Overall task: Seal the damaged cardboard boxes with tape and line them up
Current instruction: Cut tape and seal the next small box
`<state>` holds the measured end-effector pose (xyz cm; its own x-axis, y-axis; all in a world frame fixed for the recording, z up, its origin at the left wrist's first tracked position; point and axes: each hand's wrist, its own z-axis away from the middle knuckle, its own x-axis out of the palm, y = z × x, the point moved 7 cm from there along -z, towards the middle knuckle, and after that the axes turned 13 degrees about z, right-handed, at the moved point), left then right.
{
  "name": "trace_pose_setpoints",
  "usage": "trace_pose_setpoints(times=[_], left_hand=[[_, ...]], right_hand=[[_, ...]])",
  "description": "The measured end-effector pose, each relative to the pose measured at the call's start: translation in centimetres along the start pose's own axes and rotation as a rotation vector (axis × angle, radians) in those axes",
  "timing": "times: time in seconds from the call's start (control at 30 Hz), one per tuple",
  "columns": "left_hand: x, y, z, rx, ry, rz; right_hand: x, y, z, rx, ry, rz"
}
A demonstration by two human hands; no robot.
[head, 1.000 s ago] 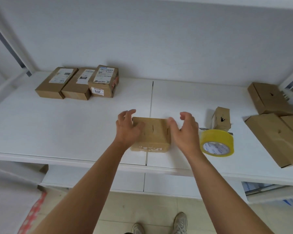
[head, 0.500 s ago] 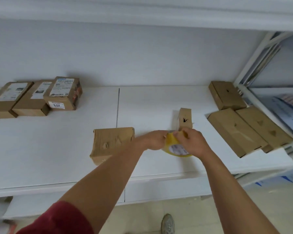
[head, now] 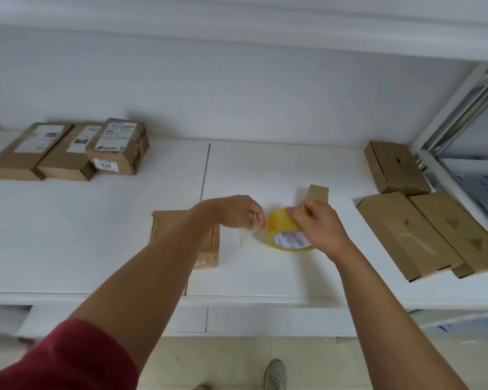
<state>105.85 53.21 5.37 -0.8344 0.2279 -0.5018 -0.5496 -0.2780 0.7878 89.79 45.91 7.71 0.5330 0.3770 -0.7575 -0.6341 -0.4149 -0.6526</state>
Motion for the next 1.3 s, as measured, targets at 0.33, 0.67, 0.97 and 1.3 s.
trace_pose_setpoints(times=[0.33,0.67,0.97,1.3], left_hand=[[-3.9,3.3,3.7,0.139,0.092,0.514],[-2.6,-0.4,4.9,-0.123,0.026,0.286],[1.6,1.6,1.6,-0.171,-0.034,0.089],[4.3,1.7,0.8,-0.213,-0.098,0.263]], right_hand=[[-7.6,-4.0,-1.7,-0.128,0.141,-0.224],[-2.8,1.8,0.7,-0.041,-0.046,0.041],[-1.9,6.3,1.0,0.091,-0.358,0.630],[1.5,2.3,-2.4,-0.024,-0.609,0.859]])
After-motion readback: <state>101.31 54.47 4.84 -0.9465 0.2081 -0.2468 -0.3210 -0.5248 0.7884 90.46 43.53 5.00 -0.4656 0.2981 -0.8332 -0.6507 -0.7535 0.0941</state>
